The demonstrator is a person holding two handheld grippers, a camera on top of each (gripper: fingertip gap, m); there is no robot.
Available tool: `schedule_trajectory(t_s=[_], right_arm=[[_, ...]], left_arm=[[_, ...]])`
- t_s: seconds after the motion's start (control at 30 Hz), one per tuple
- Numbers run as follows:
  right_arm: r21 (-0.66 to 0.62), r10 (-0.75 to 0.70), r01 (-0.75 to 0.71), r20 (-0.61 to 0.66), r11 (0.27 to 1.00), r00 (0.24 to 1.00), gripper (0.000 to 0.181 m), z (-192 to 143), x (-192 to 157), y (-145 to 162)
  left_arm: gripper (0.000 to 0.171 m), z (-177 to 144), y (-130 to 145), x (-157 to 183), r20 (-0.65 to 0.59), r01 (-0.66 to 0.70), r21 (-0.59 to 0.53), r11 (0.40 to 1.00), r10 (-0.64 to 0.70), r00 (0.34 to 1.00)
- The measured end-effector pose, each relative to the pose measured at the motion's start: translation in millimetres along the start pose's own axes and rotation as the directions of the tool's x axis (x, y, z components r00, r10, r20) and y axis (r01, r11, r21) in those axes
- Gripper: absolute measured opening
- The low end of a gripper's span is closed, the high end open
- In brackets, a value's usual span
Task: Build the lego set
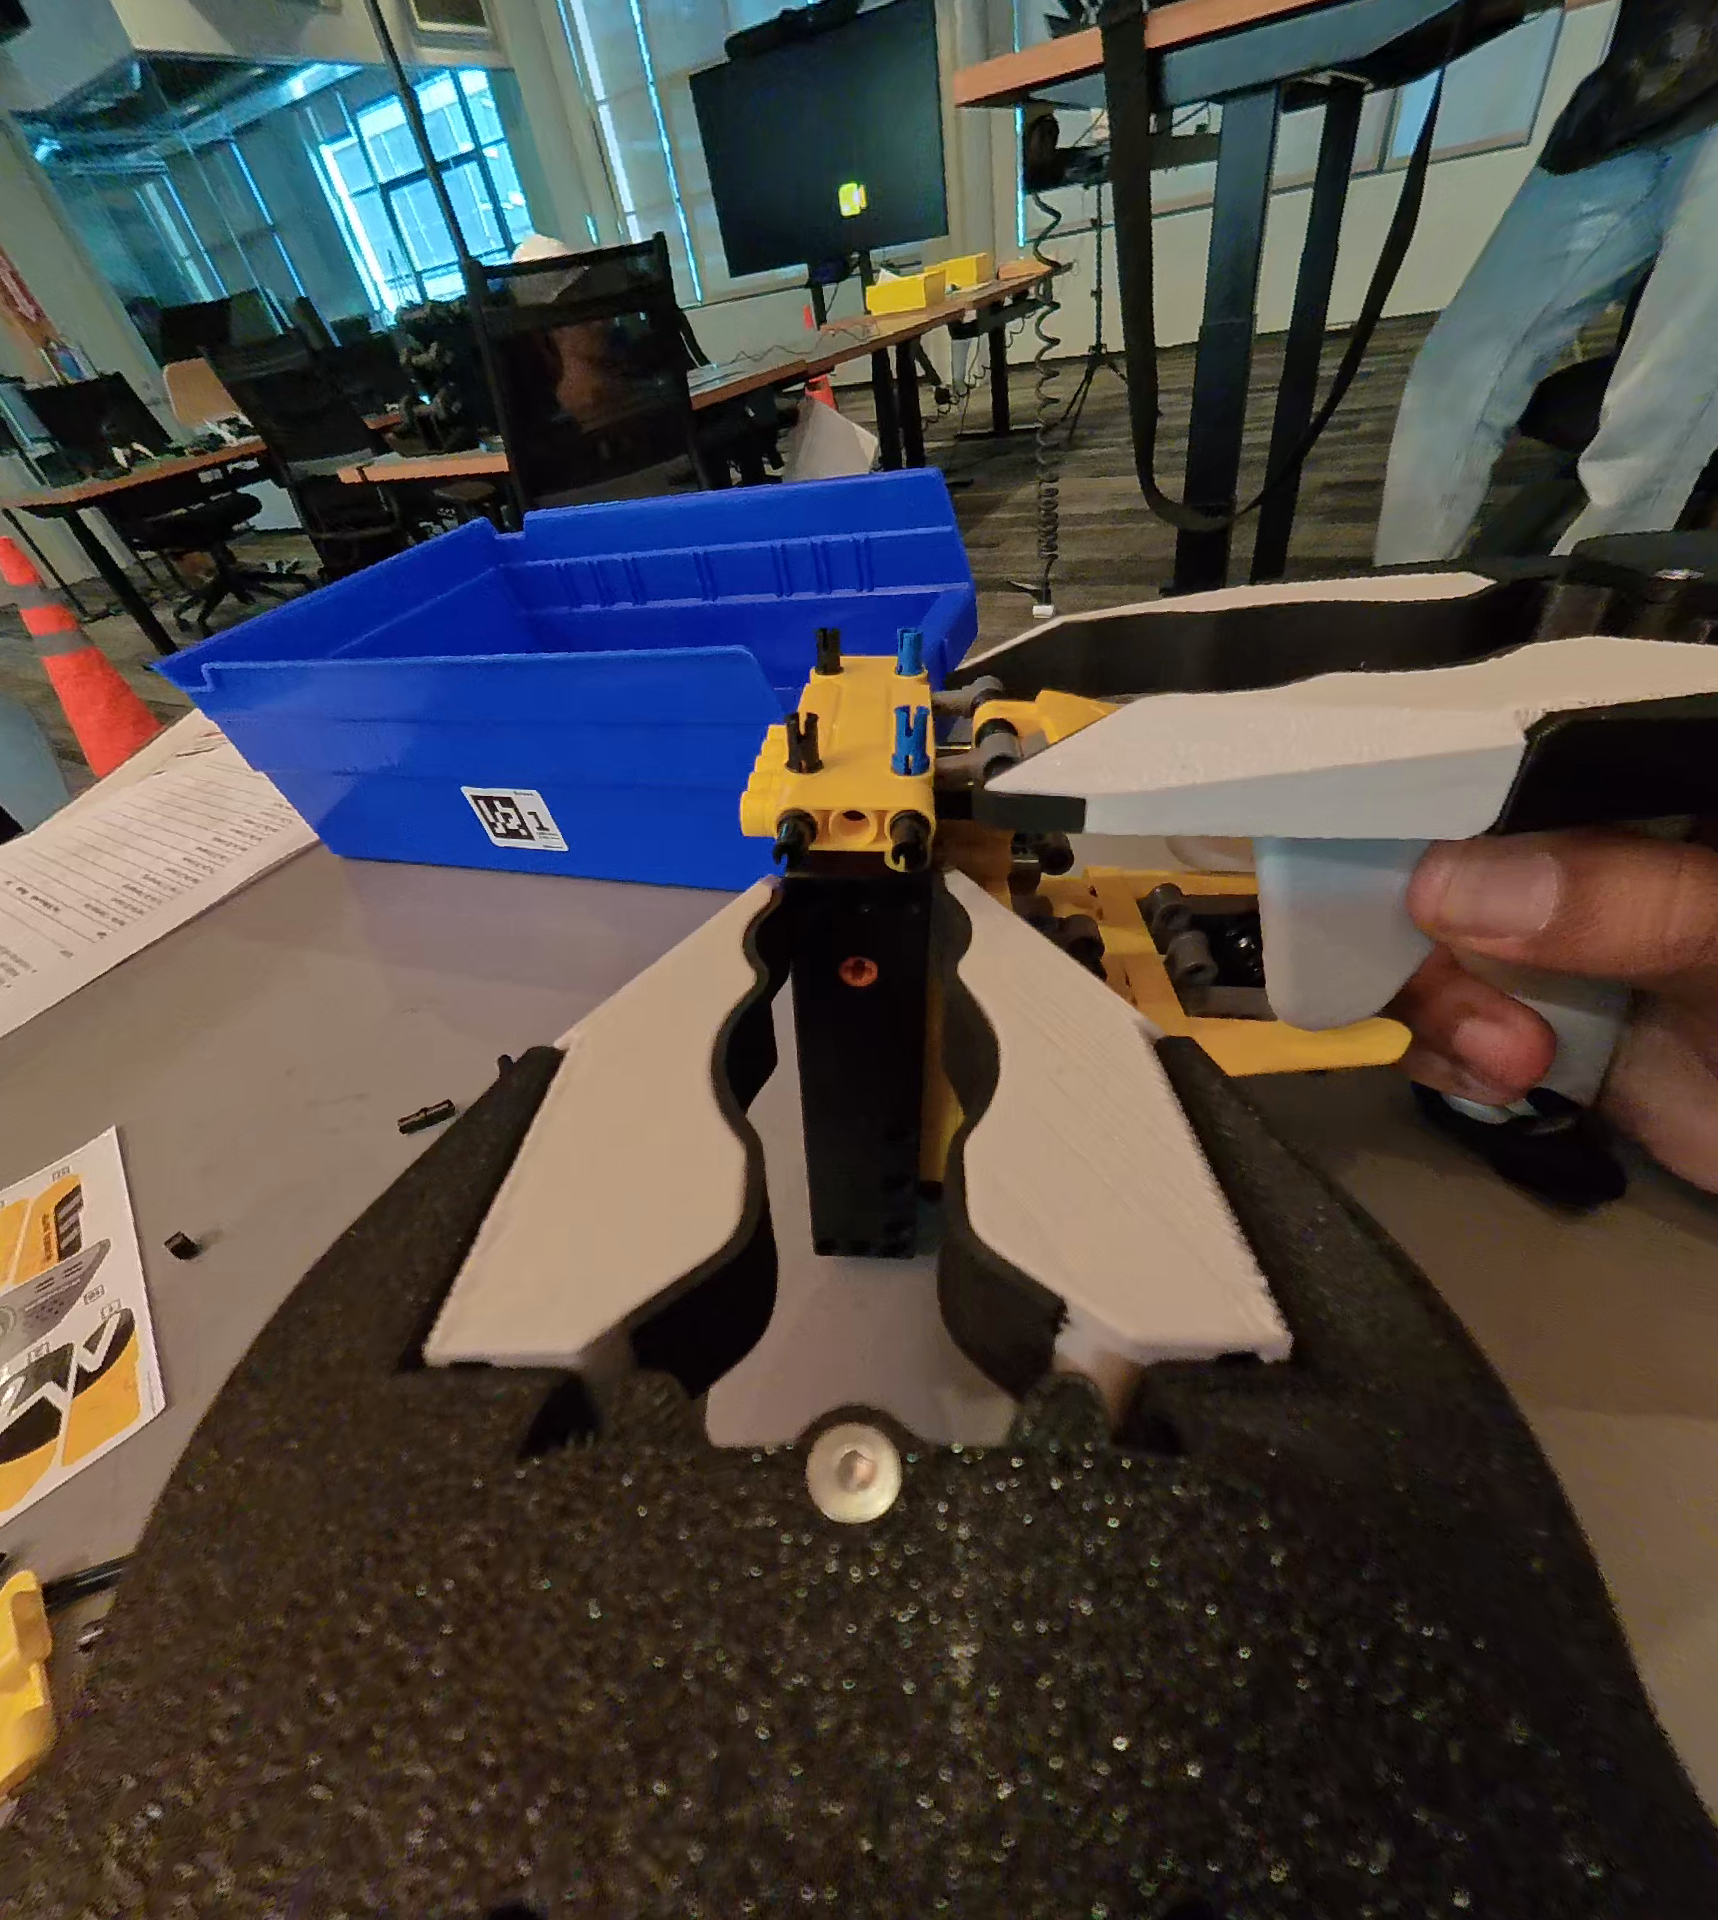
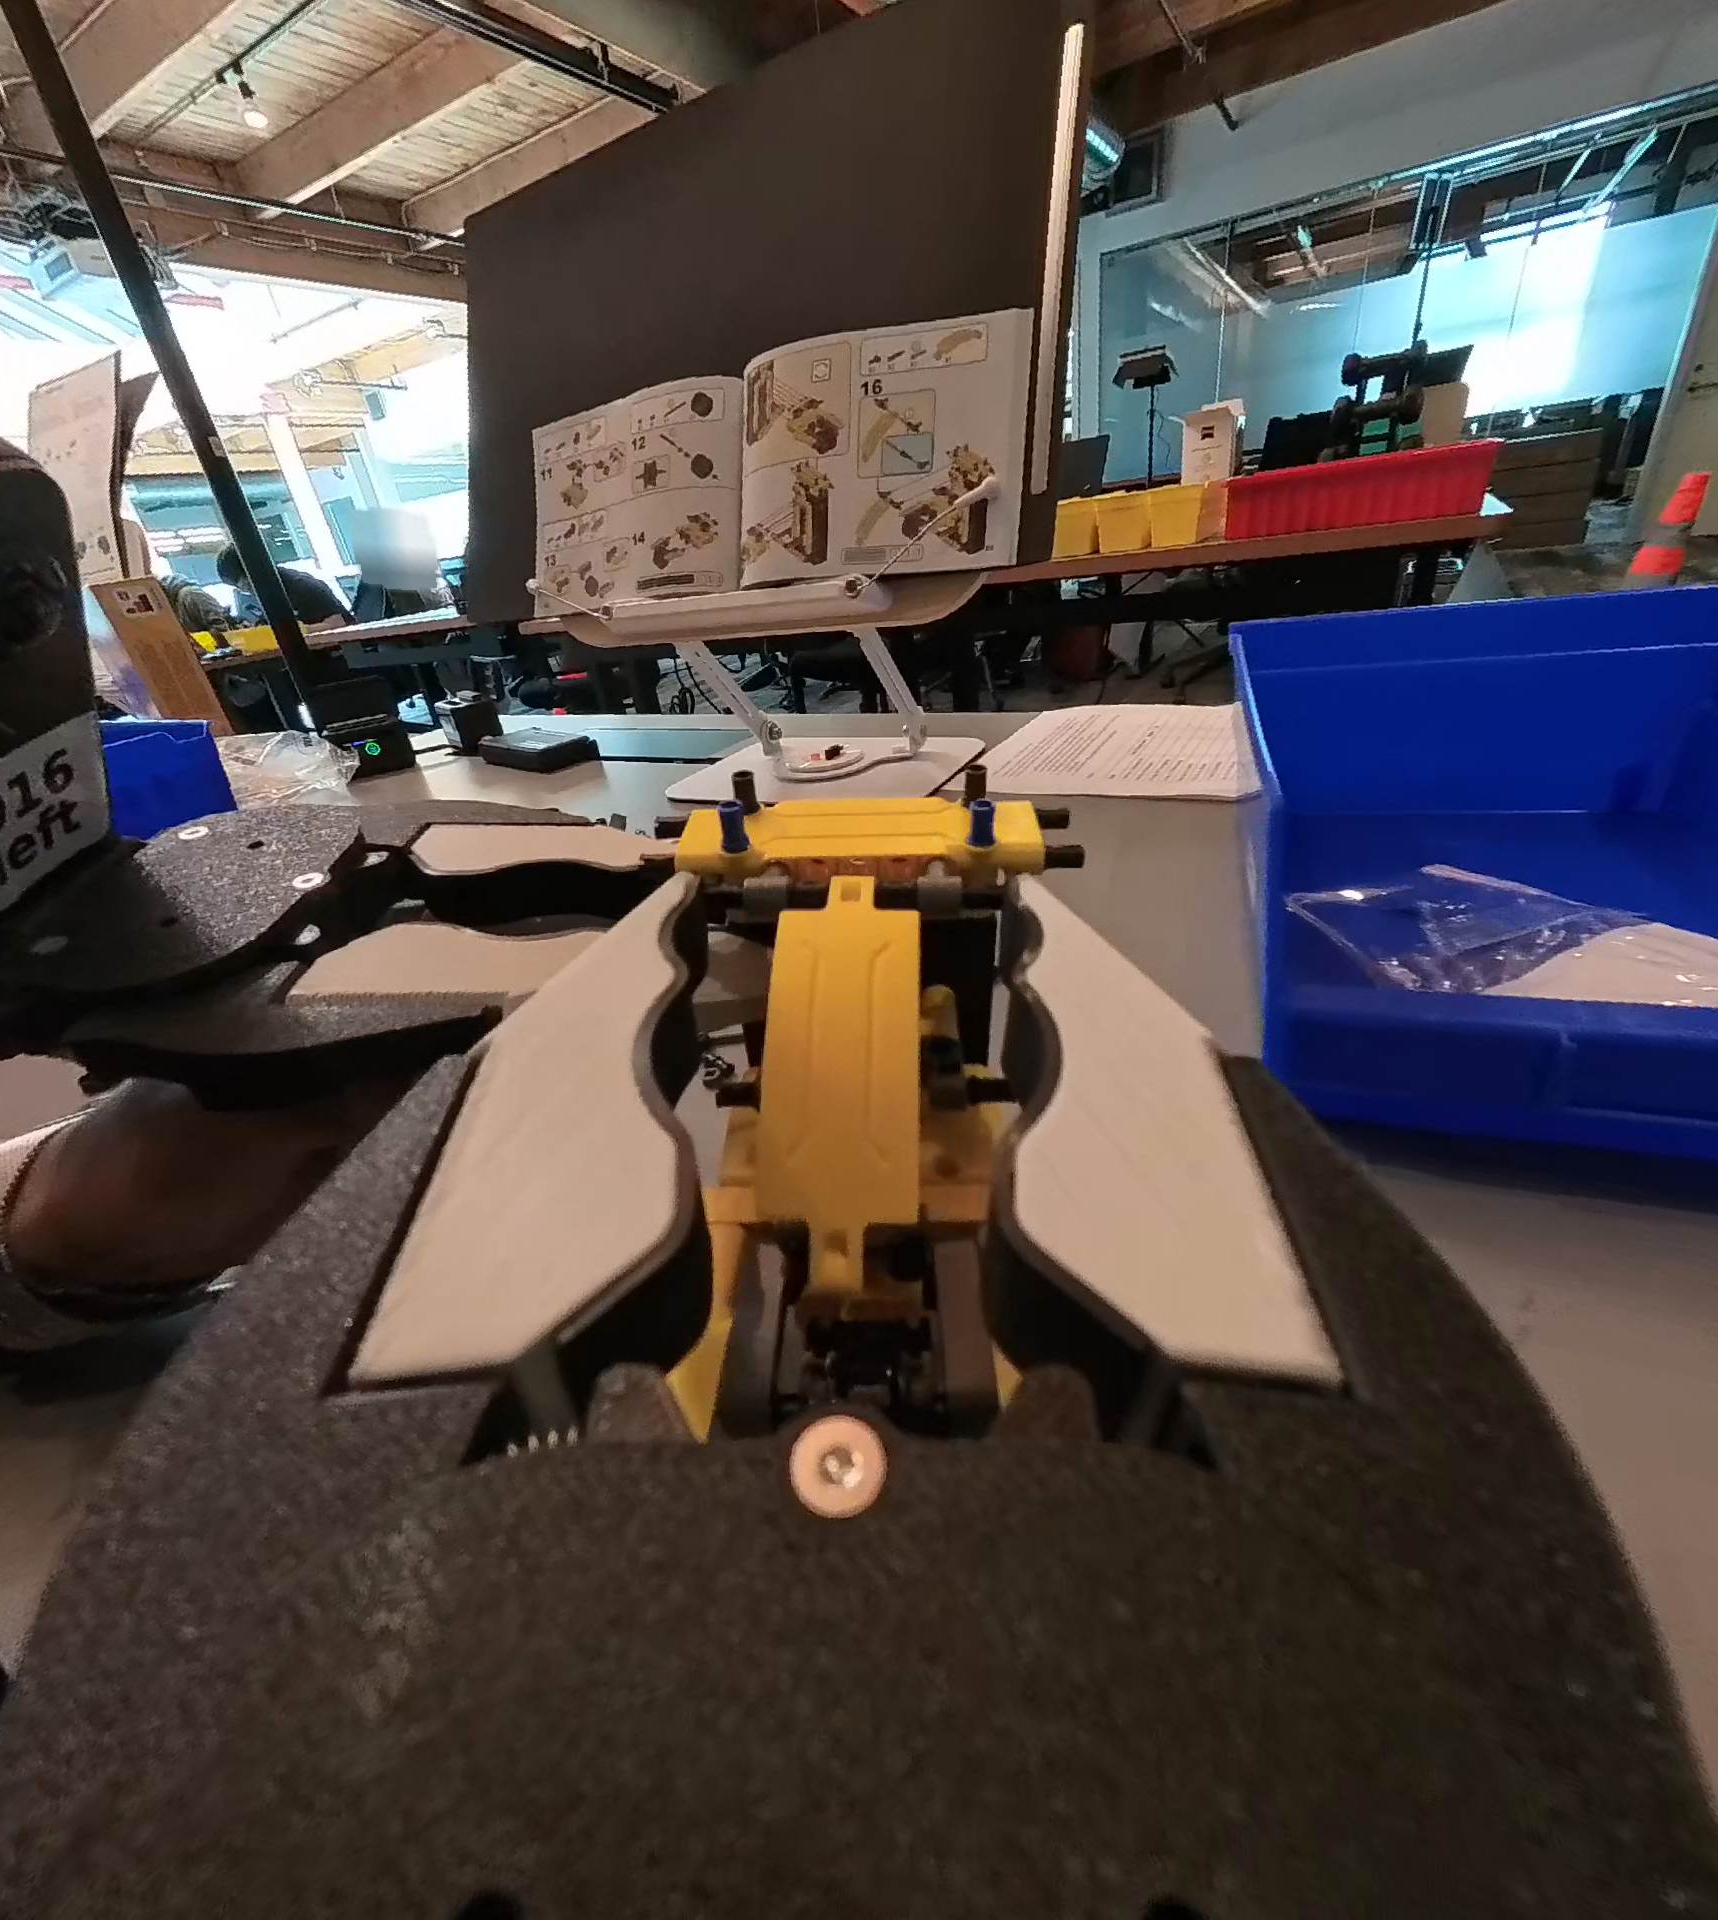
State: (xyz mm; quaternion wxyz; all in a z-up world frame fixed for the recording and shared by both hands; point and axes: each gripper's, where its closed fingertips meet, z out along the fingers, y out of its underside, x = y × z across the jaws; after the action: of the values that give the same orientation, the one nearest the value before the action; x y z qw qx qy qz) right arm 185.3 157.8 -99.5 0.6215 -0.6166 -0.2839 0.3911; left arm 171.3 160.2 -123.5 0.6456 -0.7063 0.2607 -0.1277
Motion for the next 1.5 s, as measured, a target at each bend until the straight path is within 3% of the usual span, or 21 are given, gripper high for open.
schedule_trajectory(t_s=[0.37,0.63,1.17,1.5], right_arm=[[-0.014,0.022,-0.022,0.008,1.000,1.000,0.056,0.6,0.4,2.0],[-0.014,0.031,-0.031,0.014,0.999,0.999,0.056,-0.6,3.0,1.8],[-0.025,0.053,-0.052,0.058,0.998,0.997,0.055,-3.6,2.5,2.0],[-0.097,0.059,-0.049,0.104,0.994,0.993,0.055,-8.2,1.8,4.7]], left_arm=[[0.025,0.2,-0.2,-0.2,-0.004,0.009,0.002,1.000,-0.009,1.000],[0.025,1.5,-1.6,4.2,-0.076,0.034,0.012,0.999,-0.033,0.997],[0.024,-0.2,-3.8,9.9,-0.073,-0.053,0.043,0.998,0.056,0.996],[0.026,-1.5,-3.3,14.5,-0.056,-0.213,0.059,0.975,0.216,0.975]])
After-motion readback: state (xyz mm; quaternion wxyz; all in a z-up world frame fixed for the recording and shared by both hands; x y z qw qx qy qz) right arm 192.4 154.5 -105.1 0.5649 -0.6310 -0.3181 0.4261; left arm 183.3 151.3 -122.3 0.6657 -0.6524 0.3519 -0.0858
